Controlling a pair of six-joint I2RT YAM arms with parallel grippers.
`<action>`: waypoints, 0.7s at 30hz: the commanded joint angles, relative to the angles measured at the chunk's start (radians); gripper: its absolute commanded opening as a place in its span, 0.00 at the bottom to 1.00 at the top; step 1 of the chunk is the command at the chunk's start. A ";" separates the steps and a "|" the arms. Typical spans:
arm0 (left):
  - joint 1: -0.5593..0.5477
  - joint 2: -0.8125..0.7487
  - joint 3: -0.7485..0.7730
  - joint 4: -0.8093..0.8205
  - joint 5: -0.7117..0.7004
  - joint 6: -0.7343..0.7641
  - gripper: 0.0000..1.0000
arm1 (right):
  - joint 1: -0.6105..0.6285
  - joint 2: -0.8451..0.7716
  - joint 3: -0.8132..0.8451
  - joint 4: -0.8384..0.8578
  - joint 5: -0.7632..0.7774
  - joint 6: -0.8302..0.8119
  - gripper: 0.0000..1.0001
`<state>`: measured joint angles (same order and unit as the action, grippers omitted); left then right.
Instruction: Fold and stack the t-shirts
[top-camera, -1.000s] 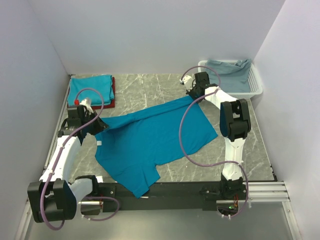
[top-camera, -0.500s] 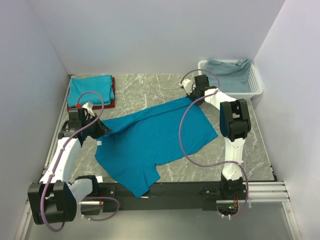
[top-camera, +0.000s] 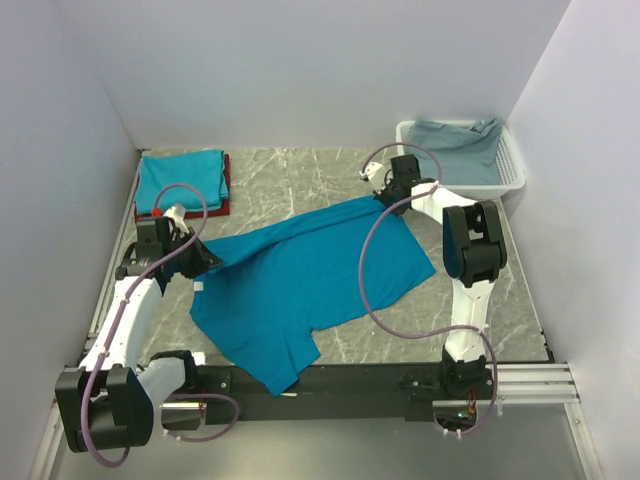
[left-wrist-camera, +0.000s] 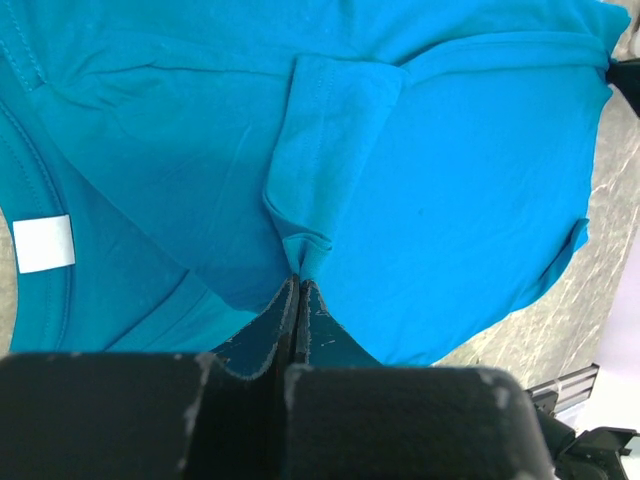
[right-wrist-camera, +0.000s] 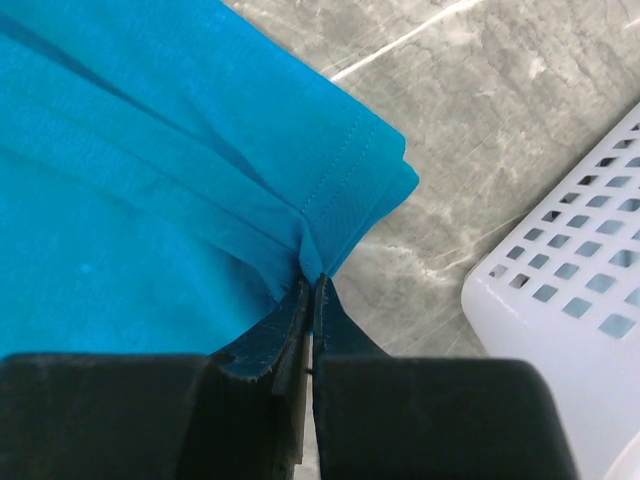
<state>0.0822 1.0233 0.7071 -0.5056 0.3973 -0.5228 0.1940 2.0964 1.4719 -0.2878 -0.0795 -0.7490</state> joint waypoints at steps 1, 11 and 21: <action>0.004 -0.035 -0.001 -0.013 0.009 -0.023 0.01 | 0.005 -0.076 -0.019 0.045 -0.002 0.005 0.00; 0.004 -0.101 -0.012 -0.020 -0.028 -0.060 0.00 | 0.004 -0.104 -0.053 0.130 0.018 0.040 0.00; 0.004 -0.097 -0.017 -0.034 -0.034 -0.057 0.00 | -0.004 -0.131 -0.087 0.159 0.009 0.045 0.00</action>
<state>0.0822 0.9394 0.6895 -0.5377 0.3756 -0.5705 0.1936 2.0300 1.4017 -0.1703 -0.0711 -0.7143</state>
